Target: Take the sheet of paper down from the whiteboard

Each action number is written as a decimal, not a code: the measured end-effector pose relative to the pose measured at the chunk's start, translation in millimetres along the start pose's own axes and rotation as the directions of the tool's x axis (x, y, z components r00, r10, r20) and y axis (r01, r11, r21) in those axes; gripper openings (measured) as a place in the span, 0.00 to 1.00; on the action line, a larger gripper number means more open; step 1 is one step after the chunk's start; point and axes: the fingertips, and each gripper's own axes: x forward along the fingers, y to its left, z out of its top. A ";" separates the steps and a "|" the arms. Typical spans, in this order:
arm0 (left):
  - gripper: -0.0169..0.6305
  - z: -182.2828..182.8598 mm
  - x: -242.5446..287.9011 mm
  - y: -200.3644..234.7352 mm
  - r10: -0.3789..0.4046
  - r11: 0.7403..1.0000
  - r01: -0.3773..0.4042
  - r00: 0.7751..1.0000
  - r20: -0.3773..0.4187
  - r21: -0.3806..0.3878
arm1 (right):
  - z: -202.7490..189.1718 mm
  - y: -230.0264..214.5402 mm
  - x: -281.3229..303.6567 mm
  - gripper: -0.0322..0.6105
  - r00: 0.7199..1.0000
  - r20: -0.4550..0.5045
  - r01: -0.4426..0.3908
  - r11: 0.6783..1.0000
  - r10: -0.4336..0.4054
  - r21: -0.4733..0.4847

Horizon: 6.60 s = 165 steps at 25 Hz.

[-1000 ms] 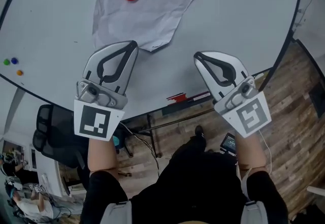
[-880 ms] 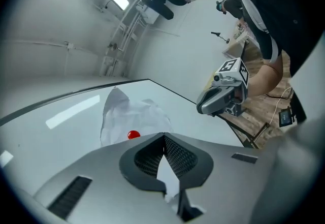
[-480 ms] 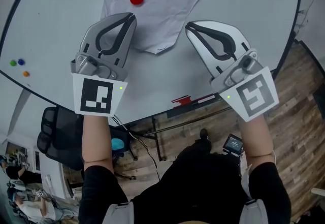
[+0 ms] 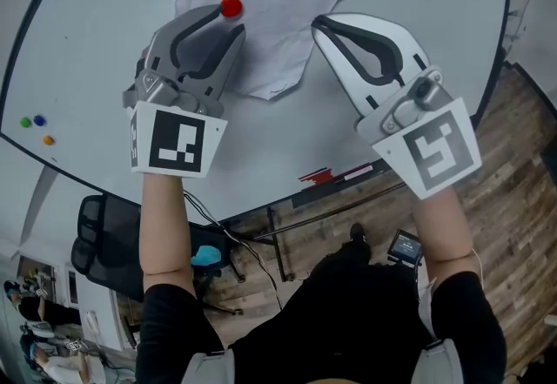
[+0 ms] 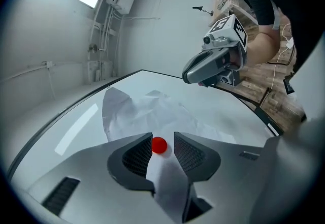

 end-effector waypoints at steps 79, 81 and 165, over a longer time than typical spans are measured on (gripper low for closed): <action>0.23 -17.1 25.2 2.4 0.026 0.989 0.001 0.983 -0.180 0.150 | -150.7 68.8 9.6 0.09 0.985 -0.142 0.090 0.414 0.097 0.906; 0.23 -16.4 25.6 3.2 0.026 0.989 0.001 0.983 -0.180 0.147 | -149.6 67.9 10.3 0.09 0.988 -0.124 0.079 0.384 0.095 0.920; 0.23 -16.7 26.7 -6.2 0.020 0.997 -0.011 0.992 -0.123 0.071 | -189.3 25.5 -162.1 0.08 0.814 -0.579 0.210 0.909 0.042 0.361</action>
